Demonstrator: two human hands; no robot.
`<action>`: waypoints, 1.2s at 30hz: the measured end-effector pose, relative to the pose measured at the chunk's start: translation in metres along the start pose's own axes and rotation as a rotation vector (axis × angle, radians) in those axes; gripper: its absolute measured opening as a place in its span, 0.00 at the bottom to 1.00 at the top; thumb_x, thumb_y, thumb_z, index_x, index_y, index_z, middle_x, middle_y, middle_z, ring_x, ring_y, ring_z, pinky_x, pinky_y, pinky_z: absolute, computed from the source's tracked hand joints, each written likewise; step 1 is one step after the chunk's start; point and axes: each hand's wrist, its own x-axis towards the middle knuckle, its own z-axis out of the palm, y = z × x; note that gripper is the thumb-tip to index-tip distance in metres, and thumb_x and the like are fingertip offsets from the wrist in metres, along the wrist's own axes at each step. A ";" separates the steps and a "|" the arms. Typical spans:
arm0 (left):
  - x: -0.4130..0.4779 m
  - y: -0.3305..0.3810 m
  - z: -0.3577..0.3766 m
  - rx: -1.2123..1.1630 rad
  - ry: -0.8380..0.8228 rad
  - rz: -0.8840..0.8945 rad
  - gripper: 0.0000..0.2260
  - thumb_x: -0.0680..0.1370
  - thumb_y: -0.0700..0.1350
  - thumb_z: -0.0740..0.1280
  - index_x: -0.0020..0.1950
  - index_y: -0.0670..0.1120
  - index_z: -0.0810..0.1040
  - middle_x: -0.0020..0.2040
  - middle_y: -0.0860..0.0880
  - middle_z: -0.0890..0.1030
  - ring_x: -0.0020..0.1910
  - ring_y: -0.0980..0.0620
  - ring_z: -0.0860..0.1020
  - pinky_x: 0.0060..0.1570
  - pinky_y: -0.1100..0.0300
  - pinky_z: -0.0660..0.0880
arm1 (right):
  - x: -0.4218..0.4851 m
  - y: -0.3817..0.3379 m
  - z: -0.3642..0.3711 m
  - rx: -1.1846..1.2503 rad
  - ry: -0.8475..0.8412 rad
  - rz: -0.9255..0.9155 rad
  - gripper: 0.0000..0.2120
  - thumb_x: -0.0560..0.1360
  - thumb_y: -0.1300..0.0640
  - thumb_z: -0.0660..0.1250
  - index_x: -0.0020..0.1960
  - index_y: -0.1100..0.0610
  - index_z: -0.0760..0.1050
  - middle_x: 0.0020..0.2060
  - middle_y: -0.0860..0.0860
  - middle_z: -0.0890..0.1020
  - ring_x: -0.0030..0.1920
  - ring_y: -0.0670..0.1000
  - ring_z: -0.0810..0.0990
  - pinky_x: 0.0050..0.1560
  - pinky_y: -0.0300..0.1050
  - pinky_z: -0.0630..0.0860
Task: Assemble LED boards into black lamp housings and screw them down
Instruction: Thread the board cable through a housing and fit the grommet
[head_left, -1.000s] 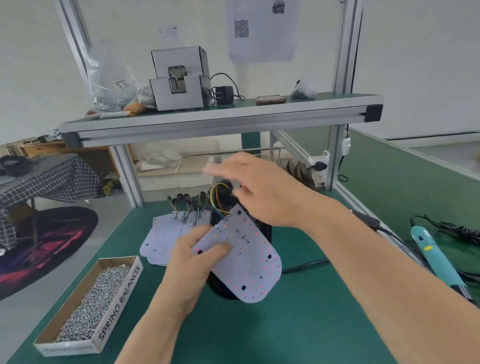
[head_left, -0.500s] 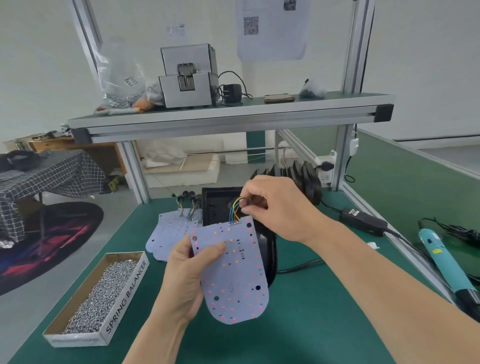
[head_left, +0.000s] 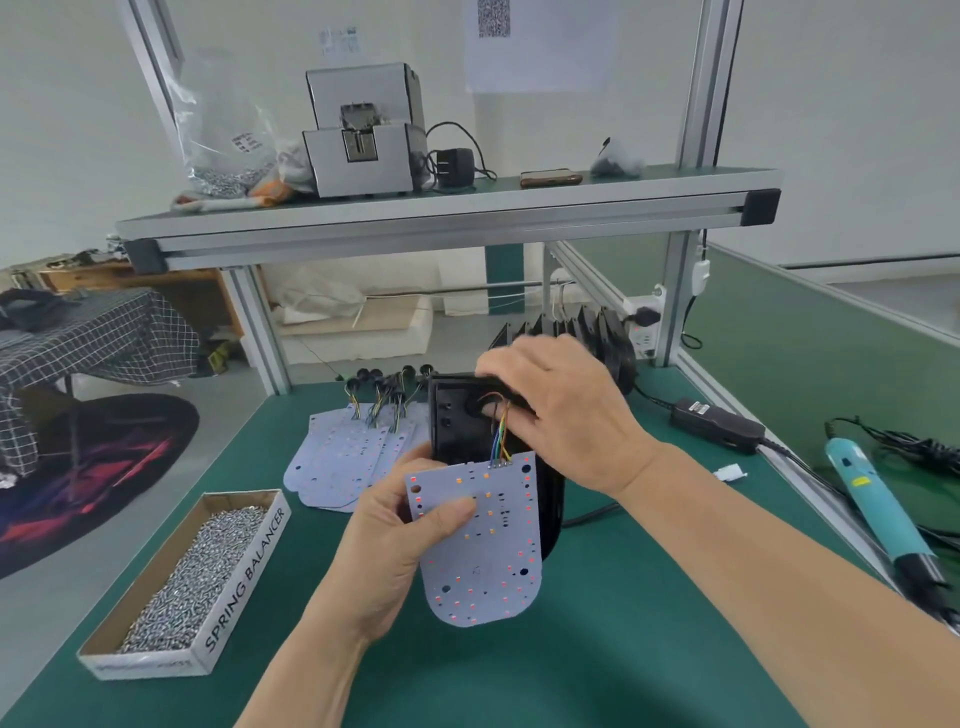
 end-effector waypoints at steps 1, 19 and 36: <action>0.000 0.002 0.000 0.034 -0.016 0.014 0.10 0.67 0.49 0.77 0.43 0.45 0.84 0.55 0.44 0.80 0.53 0.45 0.80 0.51 0.52 0.76 | 0.002 0.002 -0.001 0.030 0.009 0.058 0.20 0.72 0.58 0.77 0.62 0.59 0.78 0.48 0.54 0.78 0.48 0.56 0.77 0.53 0.53 0.75; 0.001 -0.002 0.017 0.353 -0.129 0.090 0.05 0.72 0.43 0.71 0.44 0.53 0.84 0.54 0.61 0.72 0.53 0.59 0.77 0.49 0.68 0.74 | 0.005 0.004 -0.020 0.242 -0.430 0.233 0.12 0.71 0.64 0.70 0.45 0.53 0.68 0.38 0.48 0.76 0.39 0.54 0.71 0.40 0.51 0.69; 0.001 -0.014 0.017 0.533 -0.027 0.214 0.06 0.71 0.43 0.70 0.42 0.55 0.82 0.57 0.63 0.71 0.58 0.57 0.76 0.52 0.70 0.71 | 0.001 -0.011 -0.015 0.146 -0.417 0.234 0.08 0.74 0.60 0.67 0.49 0.48 0.72 0.40 0.44 0.73 0.41 0.51 0.72 0.40 0.47 0.66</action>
